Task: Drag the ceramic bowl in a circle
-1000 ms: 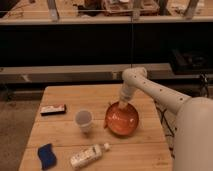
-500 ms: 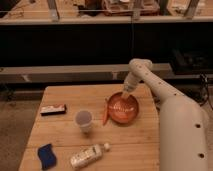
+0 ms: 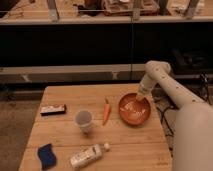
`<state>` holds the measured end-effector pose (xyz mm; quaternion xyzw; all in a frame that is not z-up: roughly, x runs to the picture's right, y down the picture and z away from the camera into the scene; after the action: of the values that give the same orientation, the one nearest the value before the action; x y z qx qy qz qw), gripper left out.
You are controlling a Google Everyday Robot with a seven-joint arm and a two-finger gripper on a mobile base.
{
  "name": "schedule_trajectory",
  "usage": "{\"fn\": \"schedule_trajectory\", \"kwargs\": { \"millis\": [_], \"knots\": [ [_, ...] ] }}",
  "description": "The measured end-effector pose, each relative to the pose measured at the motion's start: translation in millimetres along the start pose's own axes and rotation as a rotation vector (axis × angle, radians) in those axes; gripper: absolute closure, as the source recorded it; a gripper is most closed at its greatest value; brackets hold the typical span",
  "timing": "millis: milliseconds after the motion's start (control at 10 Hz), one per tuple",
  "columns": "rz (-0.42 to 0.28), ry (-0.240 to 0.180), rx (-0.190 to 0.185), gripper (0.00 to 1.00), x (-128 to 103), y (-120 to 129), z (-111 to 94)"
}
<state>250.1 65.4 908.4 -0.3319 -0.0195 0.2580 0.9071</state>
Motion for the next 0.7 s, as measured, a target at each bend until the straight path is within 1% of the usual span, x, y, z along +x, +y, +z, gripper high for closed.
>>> {"fn": "schedule_trajectory", "kwargs": {
  "millis": [200,300,400,500,600,700],
  "knots": [
    [0.071,0.025,0.017,1.0,37,16,-7],
    [0.1,0.035,0.025,1.0,52,28,-10],
    [0.111,0.04,0.029,1.0,63,40,-13],
    [0.097,0.03,0.028,1.0,66,50,-15],
    [0.057,0.016,0.021,1.0,69,62,-14],
    [0.013,0.001,0.007,0.99,73,75,-13]
  ]
}}
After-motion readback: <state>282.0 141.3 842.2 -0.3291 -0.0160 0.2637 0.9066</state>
